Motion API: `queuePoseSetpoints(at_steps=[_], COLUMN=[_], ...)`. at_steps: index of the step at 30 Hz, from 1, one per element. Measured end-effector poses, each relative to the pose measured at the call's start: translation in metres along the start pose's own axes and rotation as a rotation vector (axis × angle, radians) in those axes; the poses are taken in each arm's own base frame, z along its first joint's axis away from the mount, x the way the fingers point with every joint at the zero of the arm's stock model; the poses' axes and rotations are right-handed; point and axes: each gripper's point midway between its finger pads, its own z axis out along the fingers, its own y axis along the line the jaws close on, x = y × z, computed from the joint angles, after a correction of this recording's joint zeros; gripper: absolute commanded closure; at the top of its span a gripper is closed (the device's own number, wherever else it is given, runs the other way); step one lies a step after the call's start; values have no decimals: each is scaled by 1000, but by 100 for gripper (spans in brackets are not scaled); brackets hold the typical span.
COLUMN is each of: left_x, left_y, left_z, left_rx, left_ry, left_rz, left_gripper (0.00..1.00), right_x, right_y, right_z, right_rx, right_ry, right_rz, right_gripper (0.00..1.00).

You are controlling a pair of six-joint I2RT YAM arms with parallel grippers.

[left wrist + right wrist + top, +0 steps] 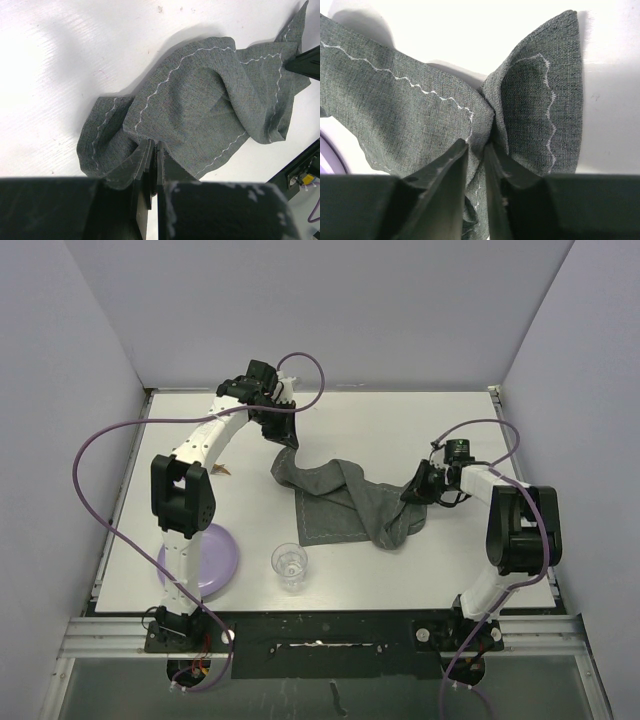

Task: Set the dinner table for one person
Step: Flatten out the napkin at the center of the board.

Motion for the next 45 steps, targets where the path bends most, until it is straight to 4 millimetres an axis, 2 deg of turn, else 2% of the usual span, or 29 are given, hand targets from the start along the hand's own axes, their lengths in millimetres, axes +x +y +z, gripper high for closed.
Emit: queuePoseSetpoints(at_steps=[1,8,14,19,23,26,31,35,40,45], left_x=[0,0,2,3,-1,-13,-31,-53,-74,-77], left_y=[0,1,0,3,7,7,3,-4,-21,-48], left_z=[0,0,0,-1,-8,-20,-56,-105,-171,-225], left_rx=[-1,-3,-7,-30,-73,-101,-135,-164,-188,-171], left_ry=[0,1,7,12,2,-32,-117,-232,-391,-507], left_rz=[1,1,1,-2,0,10,25,38,65,88], left_gripper=[100,100,100,100,100,100,100,100,100,100], right_x=[2,8,-2,-35,-79,-108,-142,-156,-156,-142], right_y=[-1,-6,0,24,57,78,104,118,138,173], right_z=[2,10,5,-13,-45,-75,-123,-155,-197,-255], right_rx=[1,4,21,61,72,80,107,125,135,96], right_ry=[8,42,26,-54,-178,-275,-405,-471,-540,-639], right_rz=[6,21,-16,-116,-212,-263,-320,-351,-396,-470], right_gripper=[100,100,100,100,100,100,100,100,100,100])
